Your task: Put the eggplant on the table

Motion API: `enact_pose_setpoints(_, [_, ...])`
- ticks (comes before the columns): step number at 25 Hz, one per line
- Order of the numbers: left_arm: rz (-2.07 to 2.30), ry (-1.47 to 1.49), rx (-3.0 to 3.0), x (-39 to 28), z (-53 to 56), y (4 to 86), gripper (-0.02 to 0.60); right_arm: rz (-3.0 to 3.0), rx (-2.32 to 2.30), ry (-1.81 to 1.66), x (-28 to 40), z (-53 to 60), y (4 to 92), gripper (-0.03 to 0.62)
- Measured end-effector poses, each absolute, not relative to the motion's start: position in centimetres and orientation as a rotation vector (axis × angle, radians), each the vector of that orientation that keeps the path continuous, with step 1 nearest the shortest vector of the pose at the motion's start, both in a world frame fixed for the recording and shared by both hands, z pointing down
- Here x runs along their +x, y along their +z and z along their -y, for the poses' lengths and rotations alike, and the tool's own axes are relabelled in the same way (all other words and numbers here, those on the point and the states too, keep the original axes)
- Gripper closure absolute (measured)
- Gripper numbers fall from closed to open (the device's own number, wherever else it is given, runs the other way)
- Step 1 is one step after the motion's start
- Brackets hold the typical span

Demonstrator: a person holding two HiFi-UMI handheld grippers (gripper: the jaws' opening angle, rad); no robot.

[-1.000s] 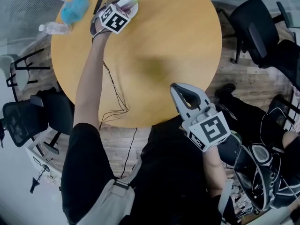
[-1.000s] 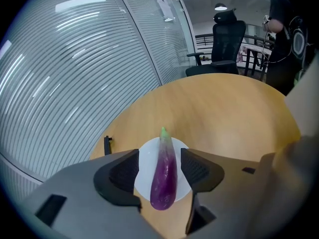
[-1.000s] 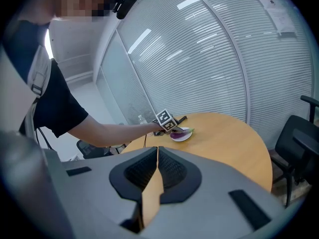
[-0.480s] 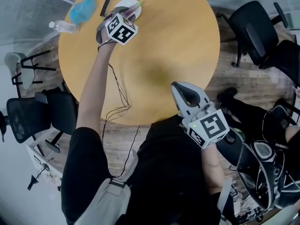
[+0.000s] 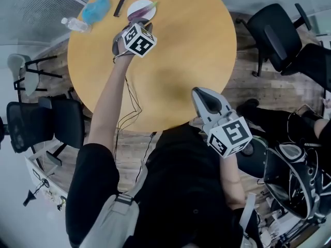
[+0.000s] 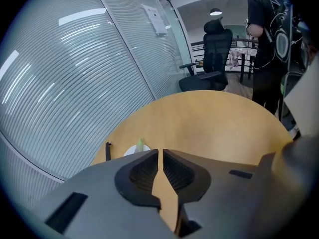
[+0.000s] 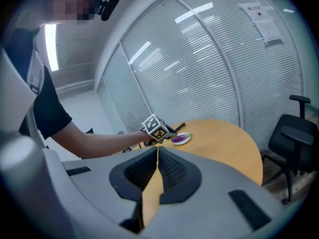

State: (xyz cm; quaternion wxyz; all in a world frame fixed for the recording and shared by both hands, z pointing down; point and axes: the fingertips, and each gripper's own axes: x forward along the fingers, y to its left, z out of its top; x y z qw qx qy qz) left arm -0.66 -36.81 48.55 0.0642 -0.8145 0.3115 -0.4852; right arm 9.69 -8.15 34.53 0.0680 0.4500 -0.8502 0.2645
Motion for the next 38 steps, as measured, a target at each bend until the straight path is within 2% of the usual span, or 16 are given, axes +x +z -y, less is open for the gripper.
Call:
enact_pose_setpoints(6, [-0.958, -1.439, -2.468, -0.8, 31.3, 46.7, 0.568, 2.591, 1.340, 0.735, 9.2, 3.9, 32.9, 0.576])
enact_pose_setpoints(11, [-0.946, -1.468, -2.489, 1.2, 29.4, 47.4, 0.569, 2.602, 1.336, 0.755, 11.8, 3.1, 33.3, 0.576])
enact_pose_setpoints(20, [-0.951, -1.426, -2.520, 1.8, 19.0, 44.4, 0.569, 2.633, 1.406, 0.742, 13.2, -4.8, 32.3, 0.576])
enact_pose_setpoints(30, [-0.987, -1.100, -2.828, 2.2, 5.0, 37.4, 0.569, 2.673, 1.400, 0.767, 12.8, -10.2, 32.6, 0.576])
enact_pose_setpoints(38, [-1.015, -0.836, -2.977, -1.8, -2.5, 32.3, 0.569, 2.688, 1.256, 0.679, 8.9, -10.7, 32.5, 0.574])
